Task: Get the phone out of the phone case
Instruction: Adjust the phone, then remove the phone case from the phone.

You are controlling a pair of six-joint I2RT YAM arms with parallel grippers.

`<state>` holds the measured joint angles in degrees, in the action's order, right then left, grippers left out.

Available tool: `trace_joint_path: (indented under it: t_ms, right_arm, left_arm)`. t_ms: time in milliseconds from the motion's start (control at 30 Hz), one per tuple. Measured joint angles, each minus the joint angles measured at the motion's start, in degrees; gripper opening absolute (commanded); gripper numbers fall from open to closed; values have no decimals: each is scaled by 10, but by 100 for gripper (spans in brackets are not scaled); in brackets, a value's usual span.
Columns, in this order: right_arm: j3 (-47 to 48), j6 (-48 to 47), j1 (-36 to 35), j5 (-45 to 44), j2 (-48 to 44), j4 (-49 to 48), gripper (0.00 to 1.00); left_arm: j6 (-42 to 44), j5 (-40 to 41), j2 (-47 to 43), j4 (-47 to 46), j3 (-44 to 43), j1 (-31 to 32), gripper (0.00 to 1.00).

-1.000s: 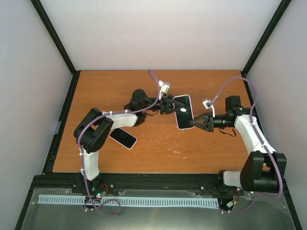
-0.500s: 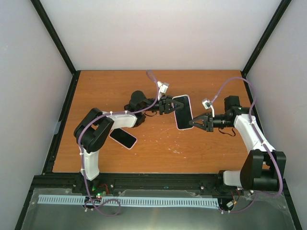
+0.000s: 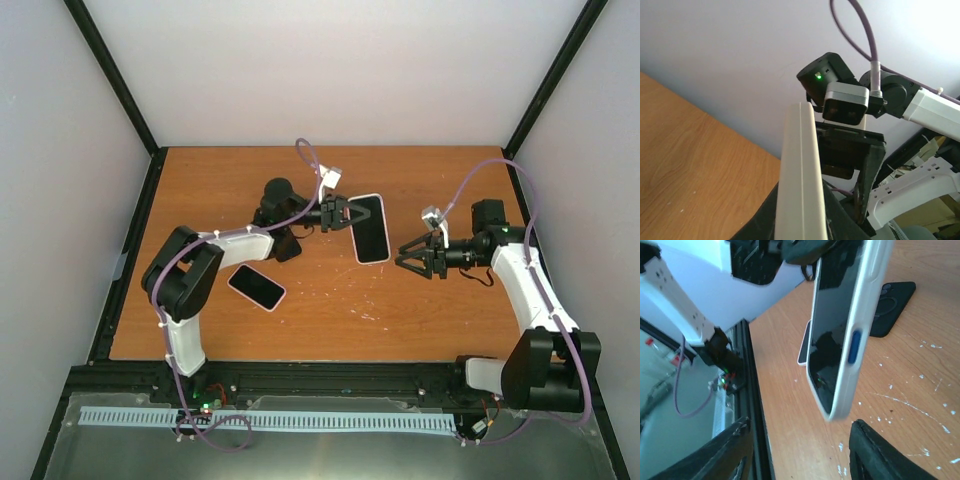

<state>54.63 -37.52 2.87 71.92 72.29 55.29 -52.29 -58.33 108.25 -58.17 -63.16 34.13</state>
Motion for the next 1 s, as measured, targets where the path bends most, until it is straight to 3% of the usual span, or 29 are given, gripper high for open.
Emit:
trace_joint_path:
  t_ms: [200, 367, 667, 1000]
  right_arm:
    - [32, -132, -7, -56, -12, 90, 54]
    - [68, -196, -50, -96, -24, 134, 52]
    - [71, -113, -153, -115, -73, 52, 40]
    - [77, -36, -219, -129, -72, -24, 36]
  left_arm:
    - [35, -85, -15, 120, -54, -33, 5]
    - [35, -177, -22, 162, -106, -31, 2]
    - [33, -220, -56, 194, -106, -16, 3]
    - [16, -214, -75, 199, -106, 0, 0]
